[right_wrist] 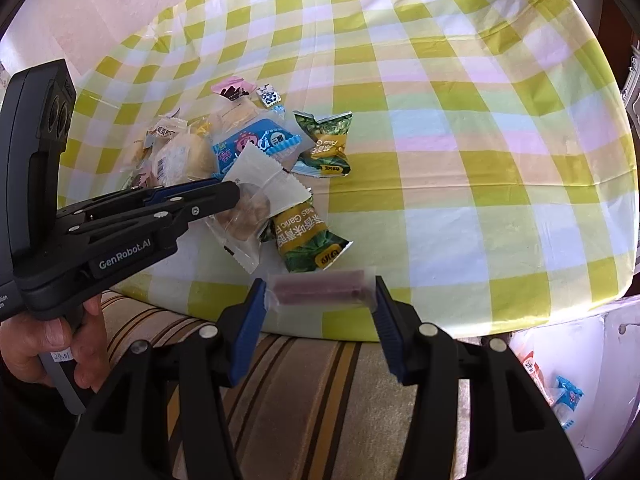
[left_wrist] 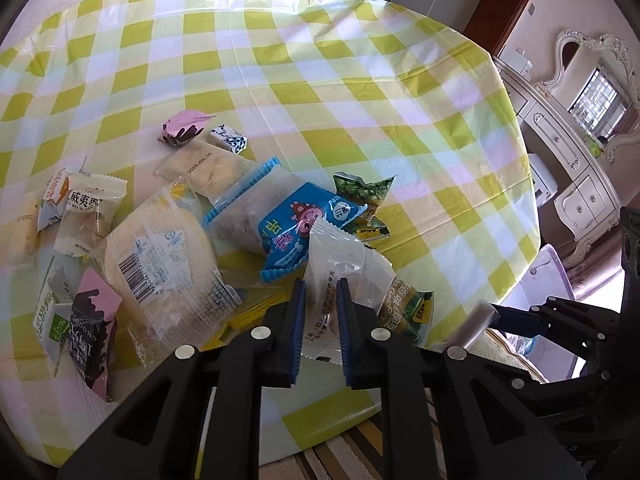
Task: Organize snacks
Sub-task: 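Grasp the white cookie packet with the left tool and lift it, then carry the cookie packet with left tool while right tool carries the bar to the box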
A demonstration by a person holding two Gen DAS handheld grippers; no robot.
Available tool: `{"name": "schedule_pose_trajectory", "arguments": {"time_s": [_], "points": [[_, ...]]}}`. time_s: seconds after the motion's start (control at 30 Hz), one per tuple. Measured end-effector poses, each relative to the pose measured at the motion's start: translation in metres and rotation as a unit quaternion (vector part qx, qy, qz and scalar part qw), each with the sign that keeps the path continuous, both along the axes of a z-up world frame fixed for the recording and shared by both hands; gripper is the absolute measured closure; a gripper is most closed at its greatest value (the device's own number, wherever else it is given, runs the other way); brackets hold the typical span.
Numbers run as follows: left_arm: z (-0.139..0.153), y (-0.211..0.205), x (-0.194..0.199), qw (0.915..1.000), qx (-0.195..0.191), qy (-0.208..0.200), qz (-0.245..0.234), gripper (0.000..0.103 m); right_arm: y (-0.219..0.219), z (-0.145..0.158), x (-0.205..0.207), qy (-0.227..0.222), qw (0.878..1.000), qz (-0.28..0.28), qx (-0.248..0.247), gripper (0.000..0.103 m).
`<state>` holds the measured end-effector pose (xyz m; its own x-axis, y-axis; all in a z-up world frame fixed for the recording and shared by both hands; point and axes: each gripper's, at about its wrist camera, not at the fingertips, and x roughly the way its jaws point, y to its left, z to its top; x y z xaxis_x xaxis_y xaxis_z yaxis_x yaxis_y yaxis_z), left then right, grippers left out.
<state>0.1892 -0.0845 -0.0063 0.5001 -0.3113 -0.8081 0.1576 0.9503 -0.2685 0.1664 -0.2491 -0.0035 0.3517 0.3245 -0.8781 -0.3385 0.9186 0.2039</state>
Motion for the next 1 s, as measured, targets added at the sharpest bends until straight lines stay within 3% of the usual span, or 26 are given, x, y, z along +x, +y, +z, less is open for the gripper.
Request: {"name": "schedule_pose_trajectory", "arguments": {"time_s": [0.17, 0.23, 0.3, 0.37, 0.67, 0.7, 0.87, 1.0], "points": [[-0.003, 0.002, -0.002, 0.9995, -0.03, 0.012, -0.002, 0.091, -0.004, 0.001, -0.001, -0.002, 1.0, -0.005, -0.001, 0.05], [-0.007, 0.008, 0.001, 0.9984, -0.049, 0.025, 0.01, 0.086, -0.006, 0.001, -0.001, -0.002, 1.0, -0.007, -0.002, 0.05], [-0.007, 0.01, 0.0, 0.9982, -0.049, 0.029, 0.02, 0.056, -0.008, 0.002, -0.001, -0.004, 1.0, -0.011, -0.002, 0.05], [-0.004, 0.006, -0.002, 0.9986, -0.047, 0.023, 0.009, 0.048, -0.012, 0.002, -0.001, -0.005, 1.0, -0.016, -0.004, 0.05], [-0.011, -0.03, 0.0, 0.9978, 0.047, 0.029, -0.037, 0.048, -0.032, 0.007, 0.001, -0.019, 0.999, -0.041, -0.021, 0.05], [-0.012, -0.029, 0.001, 0.9977, 0.048, 0.032, -0.036, 0.057, -0.034, 0.007, 0.0, -0.021, 0.999, -0.043, -0.023, 0.05], [-0.011, -0.029, -0.001, 0.9975, 0.057, 0.027, -0.032, 0.063, -0.043, 0.009, -0.001, -0.028, 0.998, -0.055, -0.031, 0.05], [0.001, -0.021, -0.008, 0.9981, 0.061, 0.004, -0.003, 0.064, -0.052, 0.01, -0.003, -0.033, 0.997, -0.063, -0.034, 0.05]]}}
